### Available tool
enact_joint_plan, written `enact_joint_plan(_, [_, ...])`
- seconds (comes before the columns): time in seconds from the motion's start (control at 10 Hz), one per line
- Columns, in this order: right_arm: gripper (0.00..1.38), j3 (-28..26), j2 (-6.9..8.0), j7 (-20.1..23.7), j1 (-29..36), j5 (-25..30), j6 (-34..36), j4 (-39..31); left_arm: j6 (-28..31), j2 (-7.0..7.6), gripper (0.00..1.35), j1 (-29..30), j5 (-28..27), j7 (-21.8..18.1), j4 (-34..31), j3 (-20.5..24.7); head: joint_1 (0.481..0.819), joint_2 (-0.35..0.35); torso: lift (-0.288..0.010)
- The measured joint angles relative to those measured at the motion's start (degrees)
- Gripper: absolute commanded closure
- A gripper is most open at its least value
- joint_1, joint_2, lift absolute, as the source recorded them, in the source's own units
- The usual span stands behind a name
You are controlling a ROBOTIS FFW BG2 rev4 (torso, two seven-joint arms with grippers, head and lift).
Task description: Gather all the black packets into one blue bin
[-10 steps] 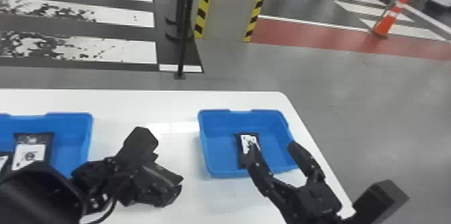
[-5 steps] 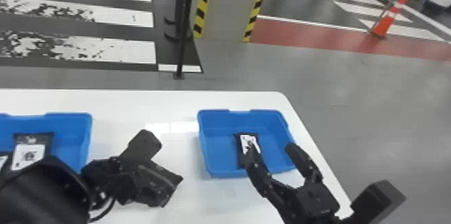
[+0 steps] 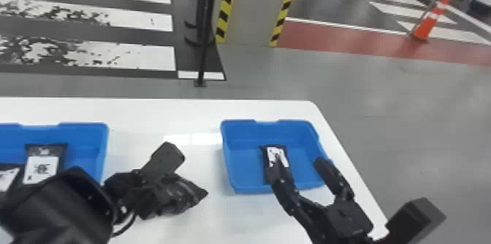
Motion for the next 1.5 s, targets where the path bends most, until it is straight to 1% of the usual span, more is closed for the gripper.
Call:
enact_joint_plan(0.2, [0.15, 0.0, -0.03, 0.2, 0.1, -0.2, 0.0, 0.1, -5.8, 0.32, 1.21, 2.1, 0.3, -1.3, -0.5, 2.7, 0.695, -0.328, -0.110])
enact_joint_plan(0.3, [0.15, -0.1, -0.04, 0.3, 0.1, -0.2, 0.0, 0.1, -6.5, 0.61, 1.21, 3.7, -0.7, -2.3, -3.4, 5.2, 0.695, -0.327, -0.110])
enact_joint_plan(0.5, [0.15, -0.1, -0.04, 0.3, 0.1, -0.2, 0.0, 0.1, -6.4, 1.10, 1.21, 8.0, -5.6, -4.0, -13.7, 12.2, 0.695, -0.297, -0.110])
enact_joint_plan(0.7, [0.15, -0.1, -0.04, 0.6, 0.1, -0.3, 0.1, 0.2, -6.1, 1.70, 1.21, 14.6, -12.1, -5.4, -26.1, 22.2, 0.695, -0.237, -0.110])
enact_joint_plan(0.8, [0.15, -0.1, -0.04, 0.7, 0.1, -0.3, 0.1, 0.2, -6.4, 1.92, 1.21, 18.2, -14.8, -6.1, -30.8, 27.8, 0.695, -0.180, -0.110])
enact_joint_plan(0.9, [0.15, -0.1, -0.04, 0.7, 0.1, -0.4, 0.1, 0.2, -7.1, 2.26, 1.20, 20.9, -16.3, -6.9, -33.0, 32.7, 0.695, -0.121, -0.110])
enact_joint_plan(1.0, [0.15, -0.1, -0.04, 0.8, 0.1, -0.4, 0.1, 0.3, -7.4, 2.65, 1.20, 22.9, -17.2, -7.9, -33.8, 36.8, 0.695, -0.068, -0.110])
enact_joint_plan(1.1, [0.15, -0.1, -0.04, 0.9, 0.1, -0.5, 0.1, 0.4, -7.3, 2.76, 1.18, 24.8, -18.1, -8.3, -34.8, 40.7, 0.695, -0.040, -0.110])
enact_joint_plan(1.2, [0.15, -0.1, -0.04, 1.0, 0.1, -0.5, 0.1, 0.5, -6.9, 2.66, 0.78, 26.5, -18.7, -8.4, -35.7, 44.0, 0.695, 0.013, -0.110])
enact_joint_plan(1.3, [0.15, -0.1, -0.04, 1.1, 0.0, -0.5, 0.3, 0.6, -6.5, 2.50, 0.21, 27.5, -18.8, -8.3, -35.9, 46.3, 0.695, 0.052, -0.110])
enact_joint_plan(1.4, [0.15, -0.1, -0.04, 1.4, -0.3, -0.4, 0.7, 0.8, -6.1, 2.35, 0.01, 28.2, -18.6, -8.2, -35.9, 47.6, 0.695, 0.074, -0.110])
enact_joint_plan(1.5, [0.16, 0.0, -0.04, 2.2, -0.9, -0.2, 1.6, 1.0, -5.1, 2.17, 0.13, 28.8, -18.5, -8.2, -35.7, 48.5, 0.695, 0.085, -0.110])
